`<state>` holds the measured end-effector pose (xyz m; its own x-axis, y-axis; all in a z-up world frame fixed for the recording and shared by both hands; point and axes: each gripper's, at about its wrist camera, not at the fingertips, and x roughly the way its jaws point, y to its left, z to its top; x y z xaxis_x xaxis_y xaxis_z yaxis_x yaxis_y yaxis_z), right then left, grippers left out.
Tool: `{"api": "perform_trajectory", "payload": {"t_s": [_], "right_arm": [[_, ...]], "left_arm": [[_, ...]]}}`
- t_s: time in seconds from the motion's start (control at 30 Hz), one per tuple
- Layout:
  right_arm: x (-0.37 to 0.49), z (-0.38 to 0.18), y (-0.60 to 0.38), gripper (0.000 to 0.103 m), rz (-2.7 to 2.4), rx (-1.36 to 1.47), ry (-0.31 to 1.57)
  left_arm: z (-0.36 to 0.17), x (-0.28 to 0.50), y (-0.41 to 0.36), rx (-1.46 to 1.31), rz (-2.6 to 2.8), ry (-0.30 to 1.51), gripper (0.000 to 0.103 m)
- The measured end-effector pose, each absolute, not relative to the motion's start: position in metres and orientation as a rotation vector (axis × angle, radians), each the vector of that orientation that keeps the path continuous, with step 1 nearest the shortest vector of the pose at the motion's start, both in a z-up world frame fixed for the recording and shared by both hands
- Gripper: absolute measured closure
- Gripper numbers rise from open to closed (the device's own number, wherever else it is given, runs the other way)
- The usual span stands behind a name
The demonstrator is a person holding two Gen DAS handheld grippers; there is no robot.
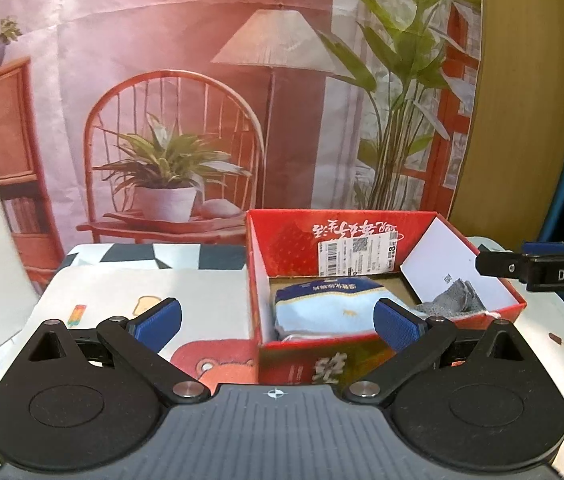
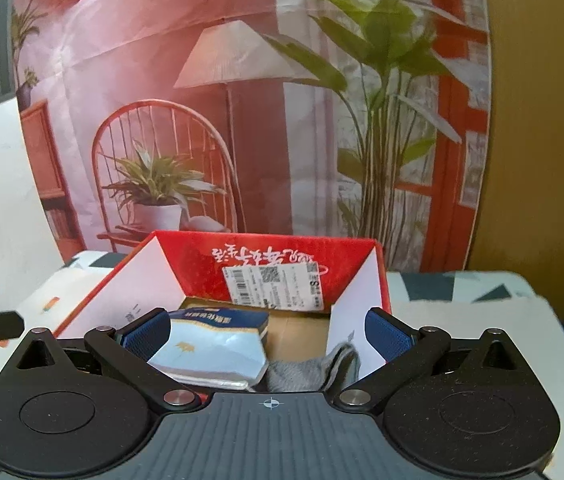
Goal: Organize soft objects
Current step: 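Move both tools down to the black dotted cloth beside the strawberry box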
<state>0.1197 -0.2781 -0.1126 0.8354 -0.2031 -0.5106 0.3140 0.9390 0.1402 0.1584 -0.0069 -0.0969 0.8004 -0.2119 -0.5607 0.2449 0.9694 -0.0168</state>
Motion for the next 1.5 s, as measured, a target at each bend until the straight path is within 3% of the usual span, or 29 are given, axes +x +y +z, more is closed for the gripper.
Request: {"api": "perform_trajectory", "payload": {"t_s": [0.67, 1.13, 1.2, 1.37, 1.5], "right_arm": [[0.036, -0.142, -0.249, 0.0, -0.225, 0.292, 0.401], [0.001, -0.192, -0.215, 0.0, -0.201, 0.295, 0.528], [-0.005, -0.198, -0.209, 0.0, -0.177, 0.307, 0.543], [-0.009, -0.211, -0.188, 0.003, -0.1, 0.274, 0.613], [-0.006, -0.218, -0.169, 0.02, -0.033, 0.219, 0.661]], "left_arm": [[-0.118, 0.083, 0.007, 0.054, -0.244, 0.611, 0.0], [-0.162, 0.039, 0.005, 0.026, -0.287, 0.7, 0.002], [-0.168, 0.033, 0.007, 0.014, -0.297, 0.721, 0.004], [-0.181, 0.027, 0.009, -0.027, -0.339, 0.772, 0.029], [-0.186, 0.027, 0.012, -0.061, -0.363, 0.779, 0.042]]}}
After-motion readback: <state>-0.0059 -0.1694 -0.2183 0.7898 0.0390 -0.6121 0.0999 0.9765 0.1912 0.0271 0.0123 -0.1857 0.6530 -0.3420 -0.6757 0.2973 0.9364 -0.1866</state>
